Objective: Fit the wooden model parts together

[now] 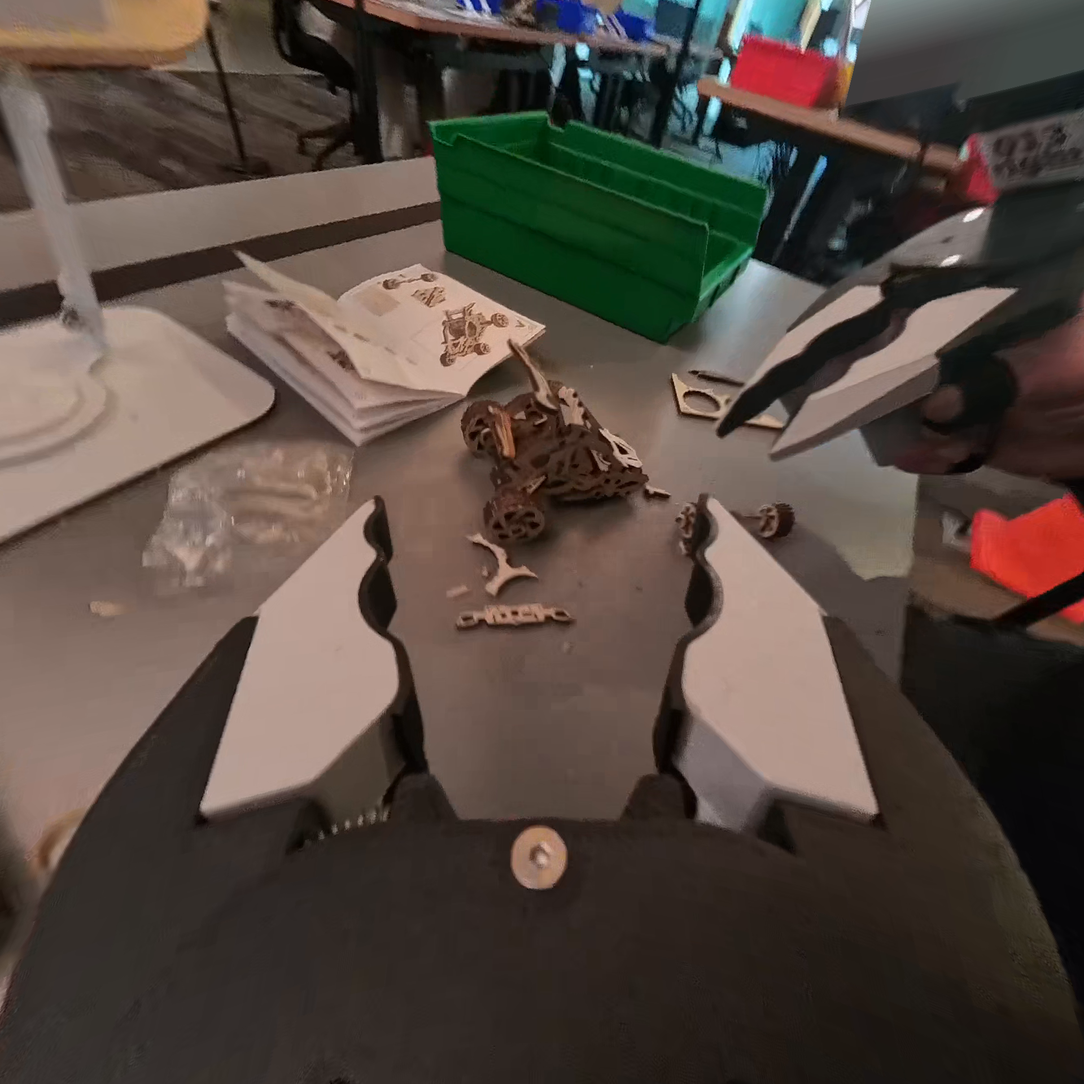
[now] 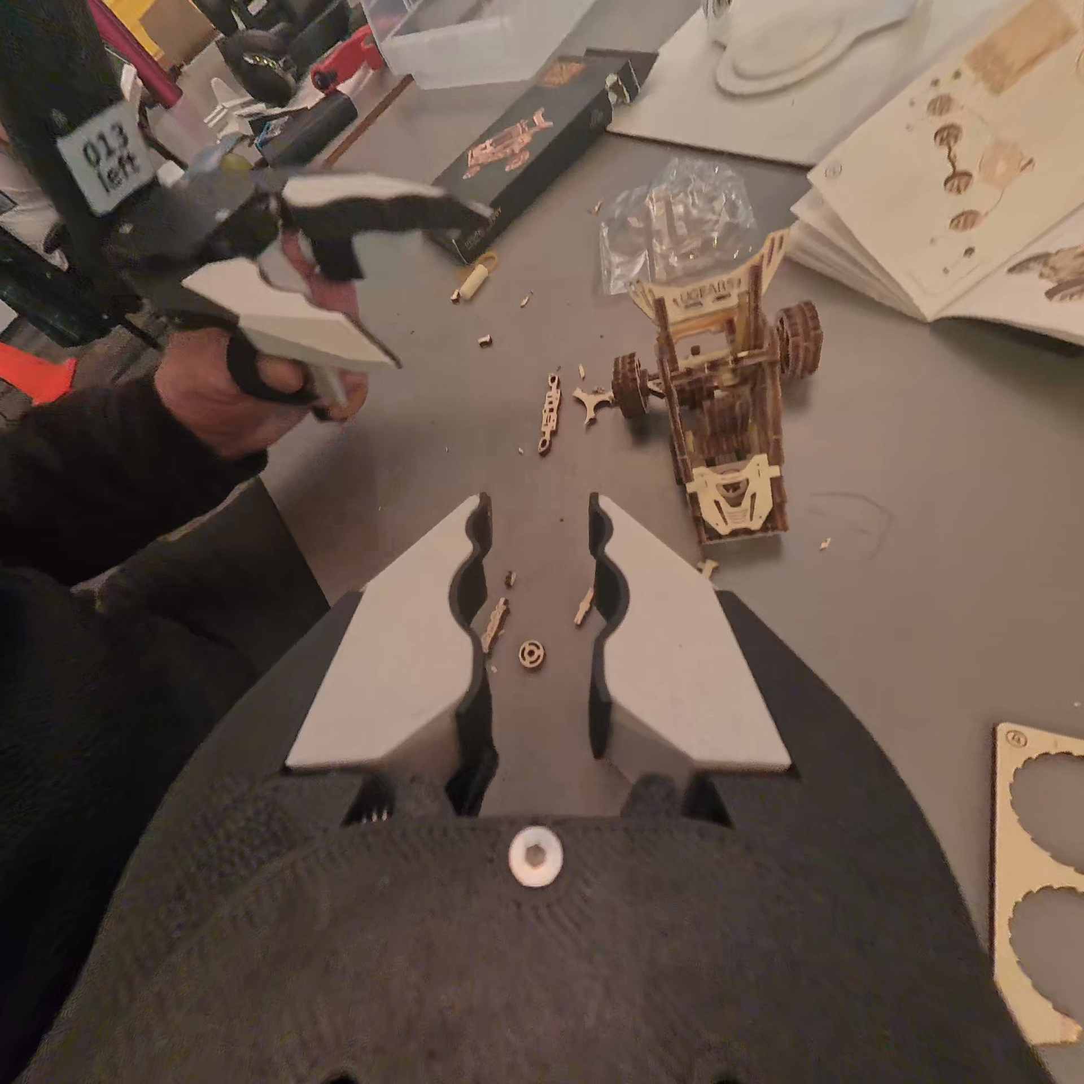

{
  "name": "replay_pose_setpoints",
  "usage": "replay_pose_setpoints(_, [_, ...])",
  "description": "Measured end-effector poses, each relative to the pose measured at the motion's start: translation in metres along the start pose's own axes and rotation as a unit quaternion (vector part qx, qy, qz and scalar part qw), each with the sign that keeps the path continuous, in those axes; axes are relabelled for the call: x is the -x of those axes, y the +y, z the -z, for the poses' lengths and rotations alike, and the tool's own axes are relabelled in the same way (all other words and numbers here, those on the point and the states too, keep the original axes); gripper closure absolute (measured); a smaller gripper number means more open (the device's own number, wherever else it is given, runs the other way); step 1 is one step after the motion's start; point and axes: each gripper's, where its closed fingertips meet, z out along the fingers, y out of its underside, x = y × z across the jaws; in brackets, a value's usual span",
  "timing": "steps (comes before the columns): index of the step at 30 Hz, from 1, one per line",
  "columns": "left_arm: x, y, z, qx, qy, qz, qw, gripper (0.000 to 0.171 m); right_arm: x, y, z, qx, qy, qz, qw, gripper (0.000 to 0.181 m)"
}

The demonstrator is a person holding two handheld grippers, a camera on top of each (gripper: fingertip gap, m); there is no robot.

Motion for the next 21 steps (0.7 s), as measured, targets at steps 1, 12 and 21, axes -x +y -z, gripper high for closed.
replay_pose_setpoints(1, [0.002,-0.002,-0.012,0.015,0.008,-0.023,1.000,0.071,-0.001,0.002,0.001,0.005,-0.001,-0.004,1.000,0.150])
replay_pose_setpoints(12, [-0.003,0.026,-0.106,0.150,0.139,-0.110,0.973,0.082,-0.015,0.008,0.010,0.004,-0.015,-0.036,0.999,0.150])
replay_pose_setpoints(21, [-0.010,0.034,-0.119,0.165,0.160,-0.094,0.969,0.110,-0.022,0.009,0.017,-0.008,-0.025,-0.057,0.998,0.151])
